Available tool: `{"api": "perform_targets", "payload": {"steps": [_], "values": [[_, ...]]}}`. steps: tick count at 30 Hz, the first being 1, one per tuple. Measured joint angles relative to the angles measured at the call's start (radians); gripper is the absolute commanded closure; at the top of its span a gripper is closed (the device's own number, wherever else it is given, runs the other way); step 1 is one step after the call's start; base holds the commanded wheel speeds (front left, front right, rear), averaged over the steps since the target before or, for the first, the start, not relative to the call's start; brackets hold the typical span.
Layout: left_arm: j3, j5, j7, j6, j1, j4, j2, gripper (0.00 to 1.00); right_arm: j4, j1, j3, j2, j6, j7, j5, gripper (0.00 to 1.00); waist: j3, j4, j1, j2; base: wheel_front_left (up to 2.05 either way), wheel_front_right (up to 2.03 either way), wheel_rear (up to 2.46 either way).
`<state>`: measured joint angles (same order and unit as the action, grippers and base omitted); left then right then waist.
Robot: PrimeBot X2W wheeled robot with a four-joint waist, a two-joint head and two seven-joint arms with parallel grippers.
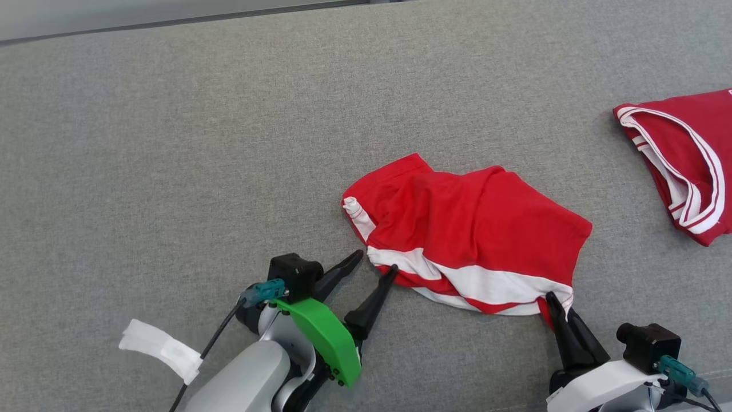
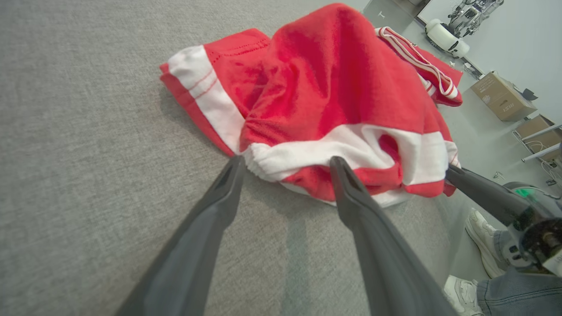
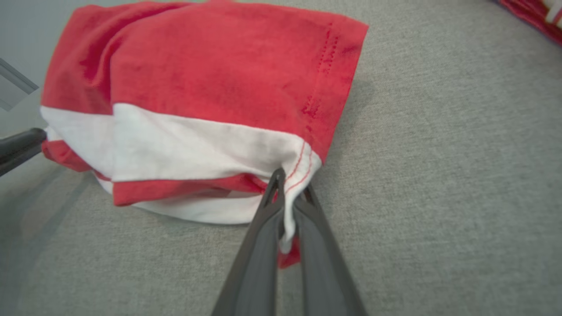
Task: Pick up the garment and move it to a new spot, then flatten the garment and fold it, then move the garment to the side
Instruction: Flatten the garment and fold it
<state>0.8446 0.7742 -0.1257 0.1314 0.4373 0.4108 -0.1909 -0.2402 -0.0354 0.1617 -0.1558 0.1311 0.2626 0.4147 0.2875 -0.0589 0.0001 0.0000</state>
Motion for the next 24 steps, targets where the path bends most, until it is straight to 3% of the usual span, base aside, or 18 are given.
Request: {"api": "perform_targets", "payload": {"steps": [1, 3, 7, 10, 11, 12, 19, 24], "values": [[0.004, 0.012, 0.001, 0.000, 0.008, 0.013, 0.005, 0.14, 0.000, 0.001, 0.002, 0.000, 0.000, 0.000, -0.001, 1.00, 0.000, -0.001, 0.0000, 0.0000, 0.00, 0.00, 0.00], [0.014, 0.050, -0.001, 0.000, 0.019, 0.035, 0.020, 0.53, 0.000, 0.001, 0.005, -0.001, 0.000, 0.000, -0.002, 1.00, 0.000, -0.003, 0.0000, 0.0000, 0.00, 0.00, 0.00], [0.029, 0.090, -0.018, 0.000, 0.042, 0.083, 0.036, 0.62, -0.002, 0.003, 0.011, -0.004, 0.000, 0.000, -0.004, 1.00, 0.000, -0.010, 0.0000, 0.0000, 0.00, 0.00, 0.00], [0.037, 0.111, -0.028, 0.000, 0.058, 0.123, 0.043, 0.75, -0.002, 0.005, 0.016, -0.007, 0.000, 0.000, -0.005, 1.00, 0.003, -0.014, 0.0000, 0.0000, 0.00, 0.00, 0.00], [0.044, 0.115, -0.029, 0.000, 0.064, 0.138, 0.045, 0.84, -0.003, 0.005, 0.018, -0.007, 0.000, 0.000, -0.005, 1.00, 0.004, -0.016, 0.0000, 0.0000, 0.00, 0.00, 0.00], [0.044, 0.115, -0.029, 0.000, 0.064, 0.138, 0.045, 1.00, -0.003, 0.005, 0.018, -0.007, 0.000, 0.000, -0.005, 1.00, 0.004, -0.016, 0.0000, 0.0000, 0.00, 0.00, 0.00], [0.066, 0.174, -0.071, 0.000, 0.083, 0.147, 0.044, 1.00, 0.027, 0.011, 0.021, -0.028, 0.000, 0.000, -0.002, 1.00, 0.003, -0.027, 0.0000, 0.0000, 0.00, 0.00, 0.00], [0.030, 0.202, -0.087, 0.000, 0.113, 0.044, -0.023, 1.00, 0.101, 0.020, 0.078, -0.110, 0.000, -0.008, 0.073, 1.00, -0.002, -0.023, -0.0001, 0.0000, 0.00, 0.00, 0.00]]}}
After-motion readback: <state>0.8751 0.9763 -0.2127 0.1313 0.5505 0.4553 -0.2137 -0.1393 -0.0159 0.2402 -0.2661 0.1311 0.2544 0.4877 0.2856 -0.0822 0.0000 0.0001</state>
